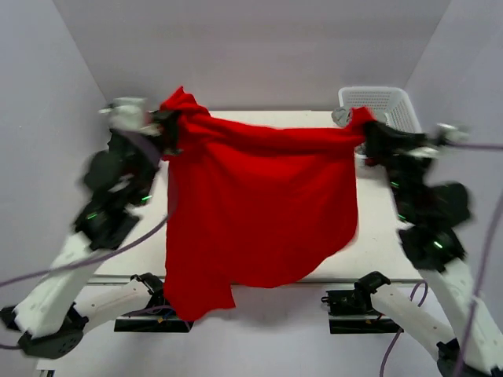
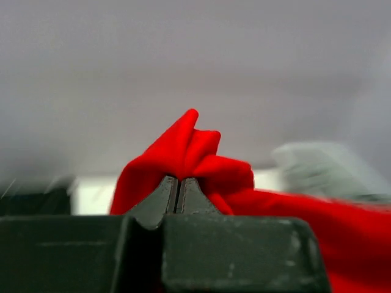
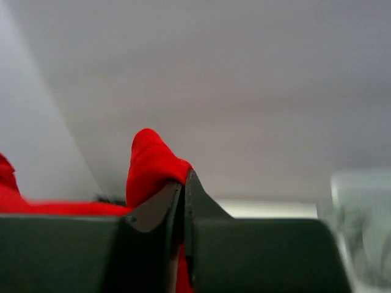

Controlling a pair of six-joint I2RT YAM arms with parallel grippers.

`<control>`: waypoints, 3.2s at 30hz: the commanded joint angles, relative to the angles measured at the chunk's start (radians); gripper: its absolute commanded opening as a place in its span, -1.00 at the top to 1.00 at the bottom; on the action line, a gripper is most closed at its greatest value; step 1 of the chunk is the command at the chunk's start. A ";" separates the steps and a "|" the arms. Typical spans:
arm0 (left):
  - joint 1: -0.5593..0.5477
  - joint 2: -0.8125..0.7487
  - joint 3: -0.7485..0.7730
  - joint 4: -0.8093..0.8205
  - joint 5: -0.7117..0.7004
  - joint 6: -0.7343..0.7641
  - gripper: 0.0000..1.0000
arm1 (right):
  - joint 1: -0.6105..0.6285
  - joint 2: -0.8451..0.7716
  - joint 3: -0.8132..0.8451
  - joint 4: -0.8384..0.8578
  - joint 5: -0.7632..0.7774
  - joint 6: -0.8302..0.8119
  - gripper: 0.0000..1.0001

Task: Fold and stack the t-shirts
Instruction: Flatten out the tshirt

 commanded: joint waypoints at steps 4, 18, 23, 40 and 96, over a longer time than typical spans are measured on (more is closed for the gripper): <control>0.046 0.373 -0.197 -0.048 -0.590 -0.206 1.00 | -0.005 0.344 -0.193 -0.051 0.308 0.211 0.50; 0.199 0.778 -0.034 -0.312 -0.326 -0.446 -1.00 | -0.005 0.680 -0.108 -0.192 0.181 0.210 -0.72; 0.208 0.650 -0.177 -0.247 -0.177 -0.434 -1.00 | -0.005 0.668 -0.141 -0.185 0.053 0.170 -0.81; 0.268 0.477 -0.596 -0.155 0.119 -0.480 -1.00 | -0.006 0.895 -0.162 -0.151 -0.275 0.179 -0.81; 0.434 0.047 -0.836 -0.585 0.039 -0.926 -0.93 | -0.170 0.771 -0.175 0.027 -0.398 0.191 -0.81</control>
